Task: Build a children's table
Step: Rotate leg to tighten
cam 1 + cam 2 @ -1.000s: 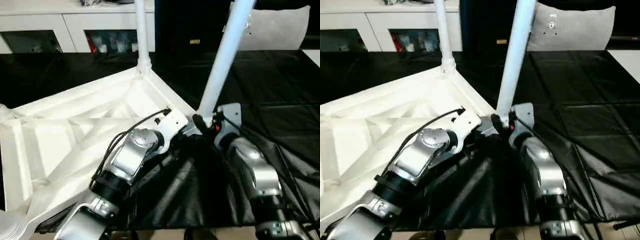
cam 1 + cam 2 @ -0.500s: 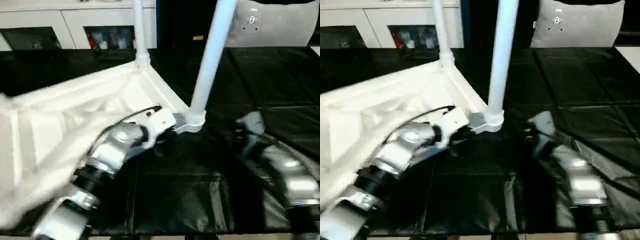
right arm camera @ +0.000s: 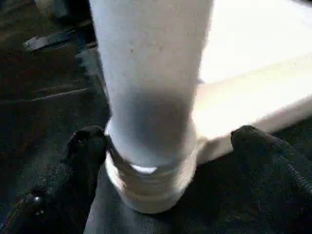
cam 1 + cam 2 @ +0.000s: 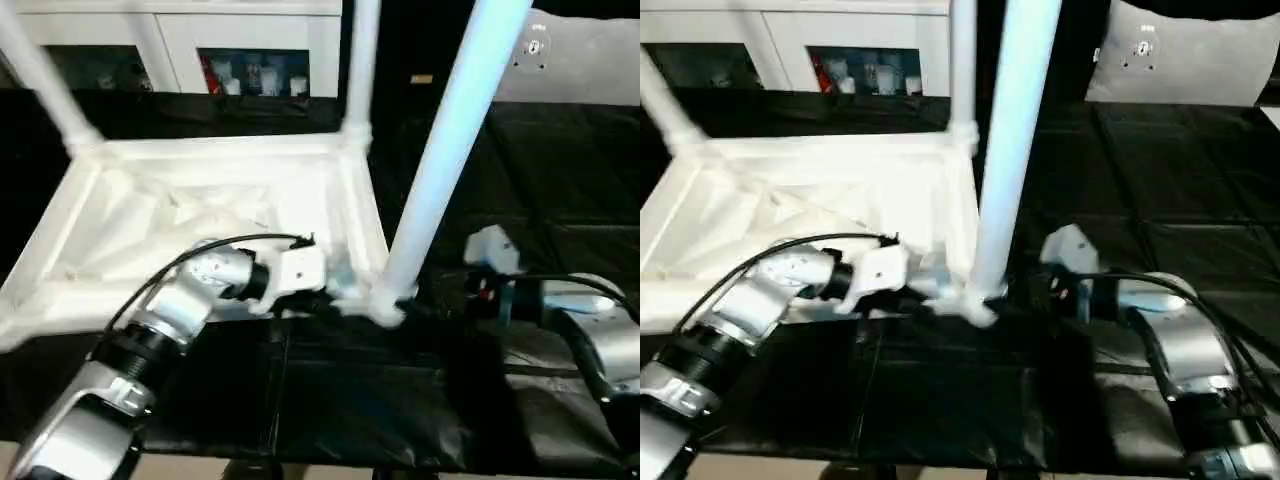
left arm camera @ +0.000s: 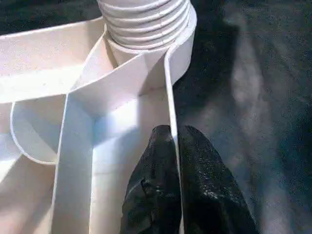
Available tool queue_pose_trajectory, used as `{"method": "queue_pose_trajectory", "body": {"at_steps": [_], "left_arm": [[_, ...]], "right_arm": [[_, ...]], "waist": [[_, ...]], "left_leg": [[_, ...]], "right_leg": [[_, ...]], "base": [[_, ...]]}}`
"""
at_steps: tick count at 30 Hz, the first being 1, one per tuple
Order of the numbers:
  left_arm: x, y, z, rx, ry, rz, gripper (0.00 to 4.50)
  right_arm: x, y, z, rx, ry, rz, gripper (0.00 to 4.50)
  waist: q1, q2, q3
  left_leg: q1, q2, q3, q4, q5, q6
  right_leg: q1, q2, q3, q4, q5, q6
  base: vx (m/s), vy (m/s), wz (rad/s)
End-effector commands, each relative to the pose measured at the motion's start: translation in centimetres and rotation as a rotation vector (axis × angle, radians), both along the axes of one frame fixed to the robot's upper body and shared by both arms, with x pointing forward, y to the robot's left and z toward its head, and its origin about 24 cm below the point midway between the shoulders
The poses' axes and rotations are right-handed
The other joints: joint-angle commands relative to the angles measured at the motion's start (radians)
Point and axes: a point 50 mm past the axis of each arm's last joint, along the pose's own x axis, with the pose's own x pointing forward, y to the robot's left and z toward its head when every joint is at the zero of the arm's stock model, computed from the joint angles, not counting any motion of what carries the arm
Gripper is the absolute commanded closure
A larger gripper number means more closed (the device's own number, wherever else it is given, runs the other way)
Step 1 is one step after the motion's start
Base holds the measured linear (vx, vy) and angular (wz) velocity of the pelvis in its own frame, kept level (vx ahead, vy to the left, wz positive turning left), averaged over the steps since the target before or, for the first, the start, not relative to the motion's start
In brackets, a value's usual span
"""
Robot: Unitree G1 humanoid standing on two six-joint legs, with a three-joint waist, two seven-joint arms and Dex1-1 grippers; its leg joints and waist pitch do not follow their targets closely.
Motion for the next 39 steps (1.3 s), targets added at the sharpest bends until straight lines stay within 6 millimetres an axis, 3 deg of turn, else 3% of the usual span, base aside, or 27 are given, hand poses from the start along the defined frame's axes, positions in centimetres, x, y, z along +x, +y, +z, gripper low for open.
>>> {"method": "queue_pose_trajectory", "body": {"at_steps": [1, 6, 15, 23, 25, 28, 30, 32, 33, 35, 36, 38, 39], "left_arm": [[-0.9, -0.8, -0.7, 0.065, 0.028, -0.124, 4.5], [-1.1, -0.9, -0.5, 0.058, 0.032, -0.161, 4.5], [-1.0, -0.7, -0.5, 0.053, 0.036, -0.168, 4.5], [-0.8, -1.1, -0.6, -0.025, 0.058, -0.066, 4.5], [-0.4, -1.8, -0.6, -0.074, 0.062, 0.065, 4.5], [-0.1, -3.1, -0.5, -0.132, 0.067, 0.186, 4.5], [-0.1, -4.7, -0.3, -0.184, 0.086, 0.276, 4.5], [-0.1, -6.0, -0.1, -0.22, 0.093, 0.338, 4.5], [-0.1, -6.7, 0.0, -0.234, 0.095, 0.37, 4.5], [0.2, -7.9, 0.1, -0.263, 0.091, 0.456, 4.5], [0.5, -8.6, 0.3, -0.281, 0.071, 0.515, 4.5], [0.7, -9.2, 0.7, -0.299, 0.044, 0.577, 4.5], [0.8, -9.5, 0.8, -0.304, 0.025, 0.596, 4.5]], "right_arm": [[-0.1, 0.0, 0.1, -0.025, 0.001, 0.043, 0.33], [0.0, 0.5, -0.2, -0.041, 0.032, 0.094, 0.66], [-0.1, 0.7, -0.5, -0.031, 0.066, 0.116, 1.31], [-1.0, 1.7, -1.5, 0.059, 0.159, 0.097, 1.72], [-1.4, 2.5, -2.6, 0.068, 0.187, 0.023, 1.77], [-0.9, 3.4, -4.1, 0.047, 0.178, -0.156, 1.78], [0.2, 4.0, -5.2, 0.064, 0.189, -0.384, 1.8], [0.9, 4.5, -5.5, 0.087, 0.186, -0.51, 1.81], [1.2, 4.7, -5.5, 0.107, 0.189, -0.569, 1.81], [1.9, 5.0, -5.6, 0.146, 0.192, -0.691, 1.81], [2.2, 5.2, -5.6, 0.165, 0.188, -0.752, 1.81], [2.5, 5.4, -5.6, 0.166, 0.184, -0.8, 1.81], [2.5, 5.5, -5.7, 0.151, 0.175, -0.81, 1.81]], "waist": [[-0.006, -0.017, -0.067], [-0.008, -0.022, -0.067], [-0.007, -0.026, -0.068], [-0.006, -0.027, -0.067], [-0.008, -0.026, -0.064], [-0.015, -0.024, -0.054], [-0.031, -0.027, -0.047], [-0.045, -0.028, -0.046], [-0.055, -0.022, -0.047], [-0.069, -0.022, -0.048], [-0.073, -0.022, -0.046], [-0.073, -0.025, -0.046], [-0.074, -0.022, -0.049]], "left_leg": [[0.022, 0.06, -0.017, -0.063, -0.183, 0.104], [0.023, 0.061, -0.02, -0.067, -0.21, 0.079], [0.019, 0.059, -0.019, -0.062, -0.17, 0.1], [0.019, 0.06, -0.019, -0.064, -0.177, 0.093], [0.02, 0.062, -0.02, -0.068, -0.185, 0.09], [0.023, 0.059, -0.023, -0.076, -0.264, 0.046], [0.023, 0.055, -0.036, -0.086, -0.348, -0.007], [0.027, 0.053, -0.041, -0.088, -0.393, -0.027], [0.03, 0.051, -0.047, -0.088, -0.424, -0.036], [0.029, 0.05, -0.049, -0.091, -0.438, -0.029], [0.037, 0.047, -0.044, -0.088, -0.456, -0.024], [0.039, 0.043, -0.044, -0.085, -0.458, -0.018], [0.033, 0.044, -0.046, -0.088, -0.438, -0.009]], "right_leg": [[0.048, -0.059, 0.043, -0.061, -0.199, -0.268], [0.047, -0.062, 0.045, -0.064, -0.246, -0.253], [0.049, -0.06, 0.044, -0.059, -0.199, -0.261], [0.049, -0.06, 0.044, -0.061, -0.218, -0.259], [0.047, -0.06, 0.045, -0.063, -0.228, -0.256], [0.04, -0.063, 0.045, -0.08, -0.374, -0.228], [0.039, -0.064, 0.04, -0.091, -0.524, -0.173], [0.036, -0.066, 0.037, -0.098, -0.584, -0.146], [0.036, -0.067, 0.033, -0.105, -0.617, -0.128], [0.037, -0.064, 0.03, -0.114, -0.604, -0.111], [0.024, -0.061, 0.031, -0.124, -0.616, -0.109], [0.025, -0.062, 0.029, -0.13, -0.643, -0.097], [0.031, -0.062, 0.027, -0.13, -0.625, -0.087]], "base": [[0.0, 0.0, 0.0], [0.0, 0.0, 0.0], [0.0, 0.0, 0.0], [0.0, 0.0, 0.0], [0.0, 0.0, 0.0], [0.0, 0.0, 0.0], [0.0, 0.0, 0.0], [0.0, 0.0, 0.0], [0.0, 0.0, 0.0], [0.0, 0.0, 0.0], [0.0, 0.0, 0.0], [0.0, 0.0, 0.0], [0.0, 0.0, 0.0]]}}
